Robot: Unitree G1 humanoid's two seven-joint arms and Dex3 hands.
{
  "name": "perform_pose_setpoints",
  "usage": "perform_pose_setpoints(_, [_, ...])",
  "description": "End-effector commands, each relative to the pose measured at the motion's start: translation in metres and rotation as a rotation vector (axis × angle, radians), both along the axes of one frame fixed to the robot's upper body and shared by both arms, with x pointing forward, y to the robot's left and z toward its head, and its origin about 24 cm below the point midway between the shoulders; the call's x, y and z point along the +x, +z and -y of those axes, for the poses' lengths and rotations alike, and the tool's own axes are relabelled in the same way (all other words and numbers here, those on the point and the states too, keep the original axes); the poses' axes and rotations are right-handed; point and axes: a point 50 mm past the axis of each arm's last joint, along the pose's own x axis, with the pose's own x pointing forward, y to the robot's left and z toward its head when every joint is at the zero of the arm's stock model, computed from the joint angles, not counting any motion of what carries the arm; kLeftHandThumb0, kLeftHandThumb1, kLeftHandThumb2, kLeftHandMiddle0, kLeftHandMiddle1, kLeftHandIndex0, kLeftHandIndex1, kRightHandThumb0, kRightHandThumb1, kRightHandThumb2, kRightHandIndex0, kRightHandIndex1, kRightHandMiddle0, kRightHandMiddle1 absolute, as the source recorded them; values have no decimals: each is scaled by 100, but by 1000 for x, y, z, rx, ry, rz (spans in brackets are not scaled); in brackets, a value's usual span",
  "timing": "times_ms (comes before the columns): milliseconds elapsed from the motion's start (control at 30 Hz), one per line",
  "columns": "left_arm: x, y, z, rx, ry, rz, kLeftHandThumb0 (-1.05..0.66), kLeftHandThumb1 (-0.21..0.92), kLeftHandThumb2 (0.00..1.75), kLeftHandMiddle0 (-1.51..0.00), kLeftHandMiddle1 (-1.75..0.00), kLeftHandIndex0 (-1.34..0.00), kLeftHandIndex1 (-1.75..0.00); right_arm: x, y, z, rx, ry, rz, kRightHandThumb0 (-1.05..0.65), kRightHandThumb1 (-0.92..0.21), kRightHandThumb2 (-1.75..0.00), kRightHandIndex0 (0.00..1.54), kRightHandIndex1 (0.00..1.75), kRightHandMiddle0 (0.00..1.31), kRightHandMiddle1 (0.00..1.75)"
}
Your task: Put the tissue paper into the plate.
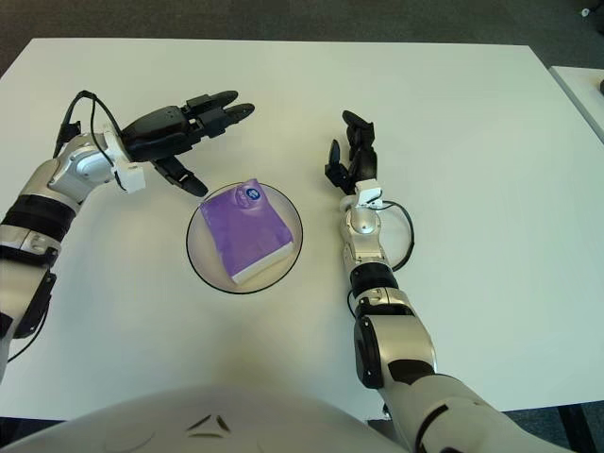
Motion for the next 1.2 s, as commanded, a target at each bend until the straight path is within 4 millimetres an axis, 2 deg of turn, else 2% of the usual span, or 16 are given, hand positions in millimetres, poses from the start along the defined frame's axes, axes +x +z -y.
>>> perform_pose_setpoints(0, [6, 9, -5, -20, 34, 42, -82, 74, 46, 0, 0, 0, 0, -51, -81, 11, 12, -46, -301, -53, -92, -78, 23, 33, 0, 72])
perform_pose_setpoints(100, [8, 11, -13, -51, 52, 4, -90, 85, 37, 0, 0, 0, 0, -51, -81, 11, 11, -46, -301, -53, -92, -78, 24, 33, 0, 72])
perform_pose_setpoints(267, [12, 13, -25, -94, 84, -51, -100, 91, 40, 0, 0, 0, 0, -51, -80, 11, 11, -45, -300, -53, -92, -78, 24, 33, 0, 73])
perform_pose_setpoints(367, [14, 14, -29, -104, 95, -70, -103, 92, 42, 0, 0, 0, 0, -50, -80, 11, 11, -45, -299, -53, -92, -78, 24, 33, 0, 73])
perform_pose_setpoints(700, [22, 15, -44, -211, 130, -152, -102, 92, 76, 0, 0, 0, 0, -51, -80, 10, 5, -43, -298, -53, -92, -79, 23, 33, 0, 73])
perform_pose_setpoints(967, [27, 13, -56, -314, 207, -205, -91, 92, 83, 0, 0, 0, 0, -51, -80, 10, 3, -42, -300, -55, -92, -79, 24, 33, 0, 73])
perform_pose_setpoints(1067, [30, 5, -59, -396, 263, -241, -89, 92, 86, 0, 0, 0, 0, -51, -80, 10, 2, -42, -300, -55, -92, -79, 24, 33, 0, 73])
perform_pose_setpoints(1167, [34, -2, -61, -481, 317, -278, -94, 92, 93, 0, 0, 0, 0, -52, -81, 10, 1, -42, -301, -55, -92, -79, 23, 33, 0, 73])
